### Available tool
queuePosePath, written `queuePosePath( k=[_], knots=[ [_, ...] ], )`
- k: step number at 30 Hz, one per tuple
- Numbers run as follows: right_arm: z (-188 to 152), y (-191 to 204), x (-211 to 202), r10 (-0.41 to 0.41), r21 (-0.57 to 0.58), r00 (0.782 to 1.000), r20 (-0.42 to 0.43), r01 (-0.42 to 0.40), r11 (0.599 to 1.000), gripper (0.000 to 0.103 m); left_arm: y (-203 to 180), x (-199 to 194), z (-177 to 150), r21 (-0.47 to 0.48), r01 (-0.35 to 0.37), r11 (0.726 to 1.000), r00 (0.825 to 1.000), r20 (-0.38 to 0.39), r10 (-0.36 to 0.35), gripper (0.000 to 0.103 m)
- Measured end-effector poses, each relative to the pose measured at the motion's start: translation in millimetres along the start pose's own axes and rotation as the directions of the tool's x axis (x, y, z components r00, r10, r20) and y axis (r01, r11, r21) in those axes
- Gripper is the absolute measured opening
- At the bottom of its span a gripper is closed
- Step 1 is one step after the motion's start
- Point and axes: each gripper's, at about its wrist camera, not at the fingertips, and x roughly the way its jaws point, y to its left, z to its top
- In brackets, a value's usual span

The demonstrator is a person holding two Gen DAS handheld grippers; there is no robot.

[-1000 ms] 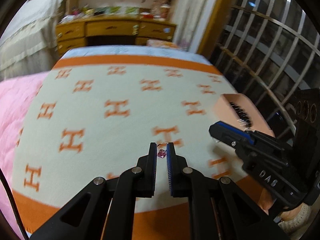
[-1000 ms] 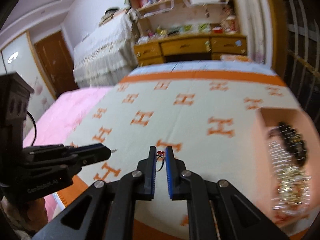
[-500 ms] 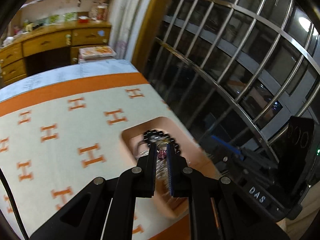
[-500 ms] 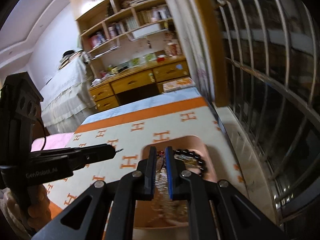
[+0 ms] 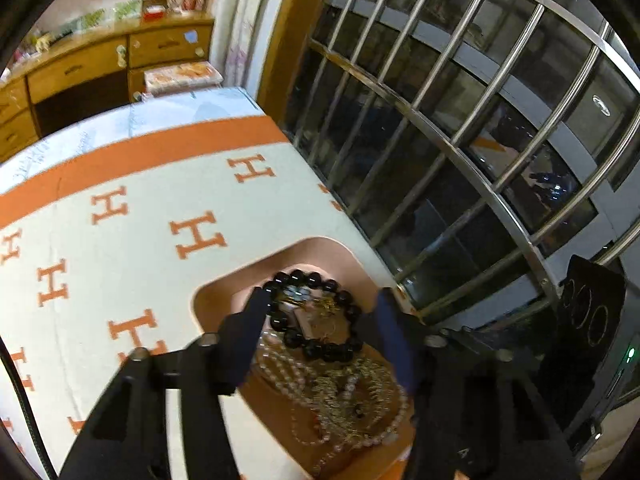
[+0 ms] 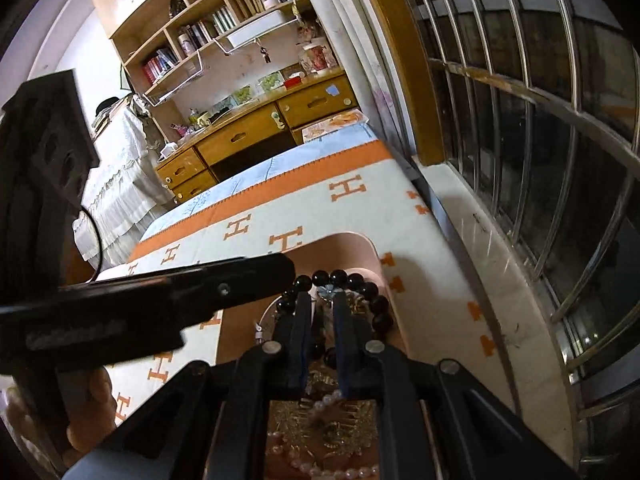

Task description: Organize jewelry

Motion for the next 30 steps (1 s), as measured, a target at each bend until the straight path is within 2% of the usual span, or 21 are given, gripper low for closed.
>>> queuePosePath(
  k=[4,6,10,15,17,20,22,24,25,26,28,29,30],
  knots=[
    [-2,4,-3,0.013,0.005,1.000,-0.003,-0.013,1.000,0.013,6,-12,-6,-0.005,-0.027,1.000,1.000,0.009,0.027,0.063],
    [-4,8,-5,0.019,0.005,1.000,-0.004,-0.019,1.000,0.013,10,-20,-11,-0.013,-0.050,0.999,0.999,0.019,0.050,0.073],
    [-8,23,-11,0.025,-0.017,1.000,-0.014,-0.025,1.000,0.013,19,-47,-27,-0.016,-0.108,0.994,0.993,0.053,0.109,0.075],
    [-12,48,-22,0.057,-0.042,0.998,-0.025,-0.058,0.997,0.013,29,-91,-51,-0.029,-0.221,0.975,0.970,0.103,0.222,0.084],
    [-14,62,-30,0.077,-0.057,0.997,-0.023,-0.078,0.995,0.013,33,-115,-62,-0.036,-0.286,0.958,0.950,0.125,0.288,0.087],
    [-18,89,-47,0.106,-0.100,0.994,-0.014,-0.107,0.989,0.013,39,-146,-75,-0.063,-0.345,0.936,0.923,0.156,0.351,0.094],
    [-21,104,-58,0.119,-0.124,0.993,-0.005,-0.118,0.985,0.016,43,-171,-86,-0.088,-0.382,0.920,0.899,0.197,0.392,0.099],
    [-24,120,-71,0.125,-0.140,0.992,0.016,-0.121,0.983,0.042,46,-193,-95,-0.114,-0.418,0.901,0.870,0.233,0.433,0.102],
    [-25,126,-77,0.127,-0.143,0.991,0.029,-0.122,0.982,0.048,47,-205,-101,-0.132,-0.441,0.888,0.852,0.250,0.460,0.102],
    [-26,134,-83,0.132,-0.150,0.990,0.049,-0.123,0.981,0.051,47,-212,-104,-0.146,-0.459,0.877,0.838,0.257,0.481,0.102],
    [-28,151,-95,0.125,-0.186,0.989,0.075,-0.109,0.976,0.051,49,-229,-111,-0.178,-0.506,0.844,0.803,0.260,0.537,0.102],
    [-26,156,-97,0.119,-0.197,0.990,0.079,-0.101,0.975,0.051,51,-235,-115,-0.194,-0.522,0.830,0.789,0.259,0.557,0.102],
    [-27,161,-100,0.118,-0.205,0.990,0.083,-0.099,0.974,0.051,53,-241,-120,-0.204,-0.528,0.824,0.783,0.257,0.566,0.102]
  ],
)
